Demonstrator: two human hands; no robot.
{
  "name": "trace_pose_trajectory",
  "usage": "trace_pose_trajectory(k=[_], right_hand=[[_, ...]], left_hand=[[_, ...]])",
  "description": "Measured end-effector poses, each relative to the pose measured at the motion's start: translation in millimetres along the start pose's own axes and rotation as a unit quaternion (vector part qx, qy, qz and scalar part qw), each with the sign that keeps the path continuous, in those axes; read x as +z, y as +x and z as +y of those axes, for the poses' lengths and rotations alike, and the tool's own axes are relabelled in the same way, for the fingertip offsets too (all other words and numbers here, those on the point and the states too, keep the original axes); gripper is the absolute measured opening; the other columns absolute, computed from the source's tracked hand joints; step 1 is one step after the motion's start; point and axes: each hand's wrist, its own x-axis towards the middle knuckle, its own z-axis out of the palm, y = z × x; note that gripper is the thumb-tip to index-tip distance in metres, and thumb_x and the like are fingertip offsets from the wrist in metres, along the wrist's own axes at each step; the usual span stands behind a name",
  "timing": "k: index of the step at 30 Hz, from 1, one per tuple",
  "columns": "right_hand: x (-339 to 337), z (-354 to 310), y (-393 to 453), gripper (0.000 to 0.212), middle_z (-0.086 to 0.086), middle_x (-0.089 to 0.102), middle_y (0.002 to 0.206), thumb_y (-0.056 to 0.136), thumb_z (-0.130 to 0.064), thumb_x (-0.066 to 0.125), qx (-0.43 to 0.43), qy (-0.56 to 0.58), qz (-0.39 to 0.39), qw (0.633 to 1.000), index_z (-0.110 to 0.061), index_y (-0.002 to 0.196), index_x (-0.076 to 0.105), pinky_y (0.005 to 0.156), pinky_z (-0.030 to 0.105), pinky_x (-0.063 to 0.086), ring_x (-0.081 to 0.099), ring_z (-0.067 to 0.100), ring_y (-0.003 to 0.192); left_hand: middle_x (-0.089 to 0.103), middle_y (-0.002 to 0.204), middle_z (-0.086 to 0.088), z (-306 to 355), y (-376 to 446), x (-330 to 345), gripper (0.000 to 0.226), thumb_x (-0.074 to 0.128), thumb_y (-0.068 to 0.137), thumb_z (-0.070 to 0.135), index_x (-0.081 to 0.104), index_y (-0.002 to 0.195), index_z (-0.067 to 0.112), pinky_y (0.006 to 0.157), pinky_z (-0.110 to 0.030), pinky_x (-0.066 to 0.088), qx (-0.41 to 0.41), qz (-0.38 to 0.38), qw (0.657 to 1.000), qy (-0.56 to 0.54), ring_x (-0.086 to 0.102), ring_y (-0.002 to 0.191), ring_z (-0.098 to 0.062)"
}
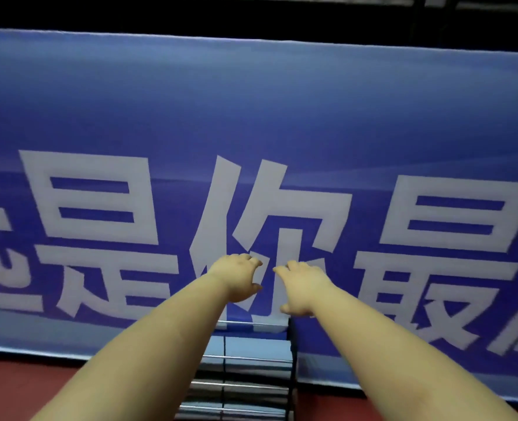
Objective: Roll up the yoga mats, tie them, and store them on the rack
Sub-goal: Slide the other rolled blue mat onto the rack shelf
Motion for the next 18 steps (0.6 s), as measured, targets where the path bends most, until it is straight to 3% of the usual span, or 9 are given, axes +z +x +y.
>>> trace_pose_trajectory(k=[8,18], right_hand=[[-49.1,21.1,-178.0,0.070,0.008,0.041,0.137,0.084,-0.044,0.062,0.049,-0.033,0.006,0.998,-0.017,0.141,0.032,0.095,0.039,0.042,0.043,0.027,0.123],[-55.7,-163.1,-363.9,0.076,0.006,0.040,0.139,0.083,-0.048,0.062,0.053,0.046,-0.005,0.998,-0.020,0.145,0.027,0.098,0.040,0.043,0.041,0.026,0.125]], left_hand=[[0.033,0.151,-0.003,98.6,-153.3,-40.9,0.060,0.053,0.095,0.033,0.027,0.147,0.021,0.110,-0.037,0.032,-0.013,-0.051,0.996,-0.071,0.035,0.135,-0.024],[0.039,0.146,-0.002,83.4,-391.5,-40.7,0.058,0.052,0.093,0.038,0.031,0.145,0.023,0.104,-0.039,0.039,0.029,-0.025,0.999,0.019,0.041,0.130,-0.023]])
